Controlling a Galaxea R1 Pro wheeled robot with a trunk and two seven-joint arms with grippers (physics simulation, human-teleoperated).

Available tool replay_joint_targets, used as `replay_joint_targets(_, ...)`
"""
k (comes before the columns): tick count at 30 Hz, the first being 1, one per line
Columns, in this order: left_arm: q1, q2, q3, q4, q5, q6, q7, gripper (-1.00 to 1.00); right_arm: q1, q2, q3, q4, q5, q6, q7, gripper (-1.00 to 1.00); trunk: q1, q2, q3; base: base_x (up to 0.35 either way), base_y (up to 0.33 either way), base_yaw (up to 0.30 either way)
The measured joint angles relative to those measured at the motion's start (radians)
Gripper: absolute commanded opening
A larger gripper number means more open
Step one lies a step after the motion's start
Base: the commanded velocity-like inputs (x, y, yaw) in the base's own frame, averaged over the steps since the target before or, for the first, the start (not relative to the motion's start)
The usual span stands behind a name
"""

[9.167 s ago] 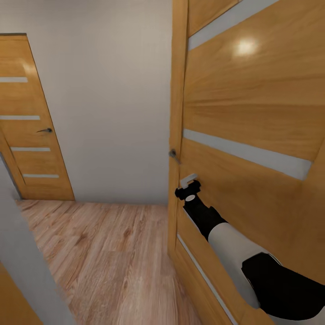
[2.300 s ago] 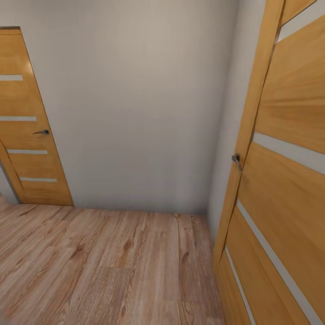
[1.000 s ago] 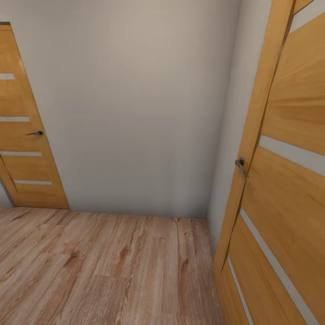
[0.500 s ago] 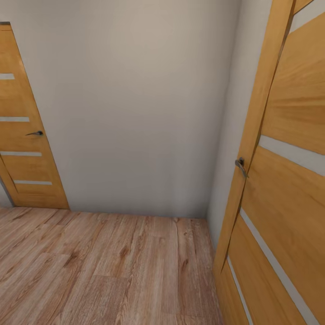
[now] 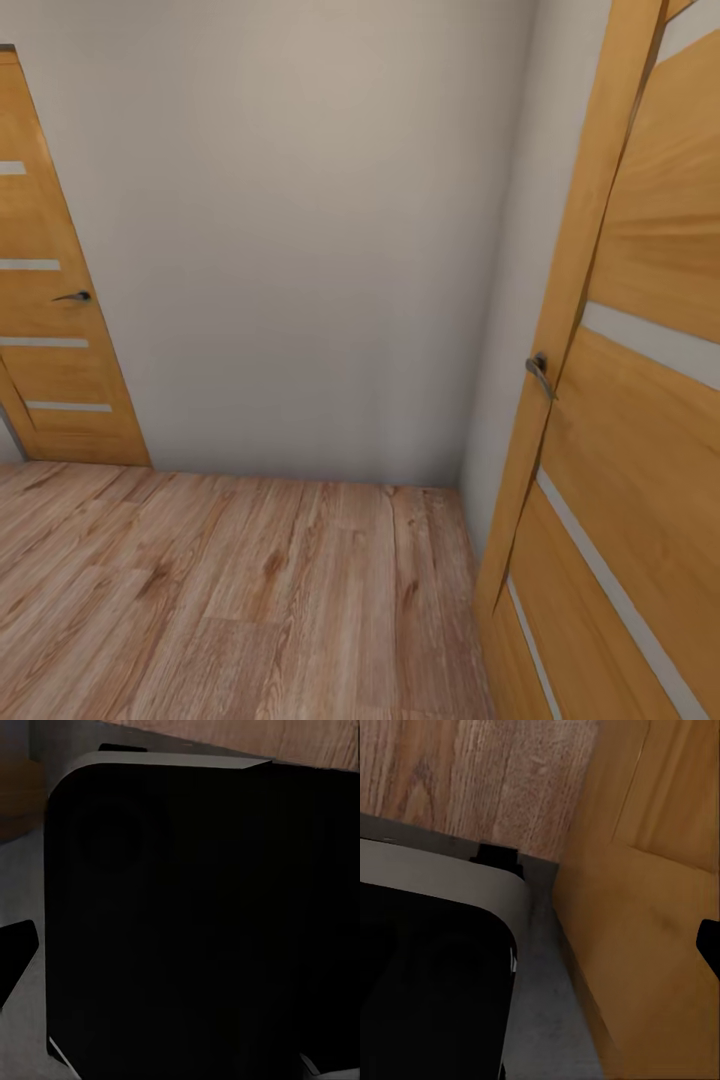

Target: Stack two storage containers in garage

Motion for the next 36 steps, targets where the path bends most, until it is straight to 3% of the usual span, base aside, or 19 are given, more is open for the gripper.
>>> replay_joint_targets(36,0.0,0.0,0.0,0.0,0.0,0.0,0.0,1.0,0.0,0.003,0.0,0.0,-0.001,0.005,-0.002,1.0,0.0,0.0,0.0,0.32,0.0,0.003)
